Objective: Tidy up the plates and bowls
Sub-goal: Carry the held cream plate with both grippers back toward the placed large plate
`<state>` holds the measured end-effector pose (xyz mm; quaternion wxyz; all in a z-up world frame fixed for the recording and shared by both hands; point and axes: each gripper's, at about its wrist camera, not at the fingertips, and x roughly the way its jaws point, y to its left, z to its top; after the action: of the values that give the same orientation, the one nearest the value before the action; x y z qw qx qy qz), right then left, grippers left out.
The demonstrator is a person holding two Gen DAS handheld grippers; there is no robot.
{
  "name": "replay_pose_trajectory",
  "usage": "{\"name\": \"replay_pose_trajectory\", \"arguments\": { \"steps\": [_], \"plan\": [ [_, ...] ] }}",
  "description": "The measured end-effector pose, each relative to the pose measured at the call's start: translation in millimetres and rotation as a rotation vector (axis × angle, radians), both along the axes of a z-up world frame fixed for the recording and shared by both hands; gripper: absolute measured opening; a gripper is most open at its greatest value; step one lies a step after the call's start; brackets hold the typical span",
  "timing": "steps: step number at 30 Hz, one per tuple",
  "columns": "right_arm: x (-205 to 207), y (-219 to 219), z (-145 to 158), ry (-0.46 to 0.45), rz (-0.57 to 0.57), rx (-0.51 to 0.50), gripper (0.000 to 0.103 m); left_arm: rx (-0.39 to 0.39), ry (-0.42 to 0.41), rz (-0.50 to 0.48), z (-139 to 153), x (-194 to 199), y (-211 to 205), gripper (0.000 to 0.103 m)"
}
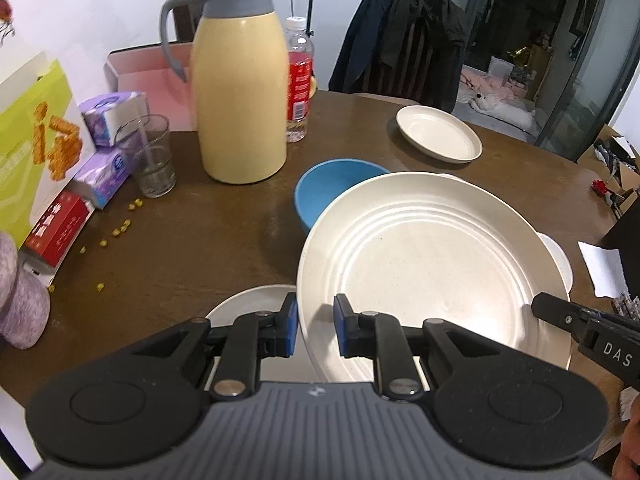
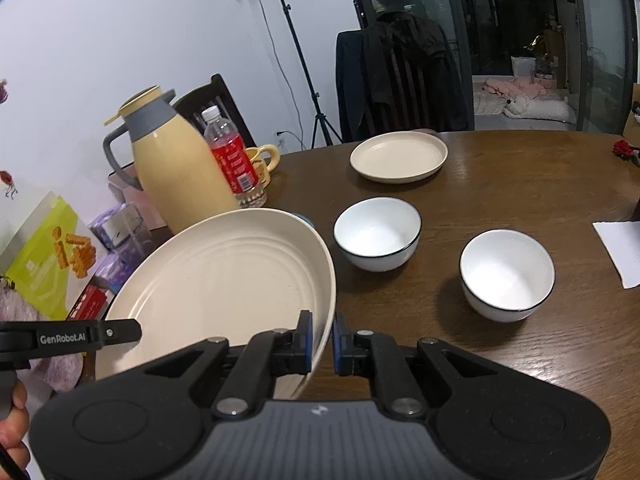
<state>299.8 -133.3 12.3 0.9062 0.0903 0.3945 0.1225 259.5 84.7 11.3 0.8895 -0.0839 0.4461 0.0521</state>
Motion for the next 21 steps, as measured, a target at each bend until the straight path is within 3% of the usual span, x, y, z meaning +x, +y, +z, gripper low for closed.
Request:
{"name": "replay_pose_trajectory", "arguments": {
  "steps": [21],
  "plan": [
    [-1.5,51.9,-23.8,0.051,0.1,-0.001,0.01,-0.004,0.037,0.101,-19.2,-25.6,50.3,0.019]
  ]
}}
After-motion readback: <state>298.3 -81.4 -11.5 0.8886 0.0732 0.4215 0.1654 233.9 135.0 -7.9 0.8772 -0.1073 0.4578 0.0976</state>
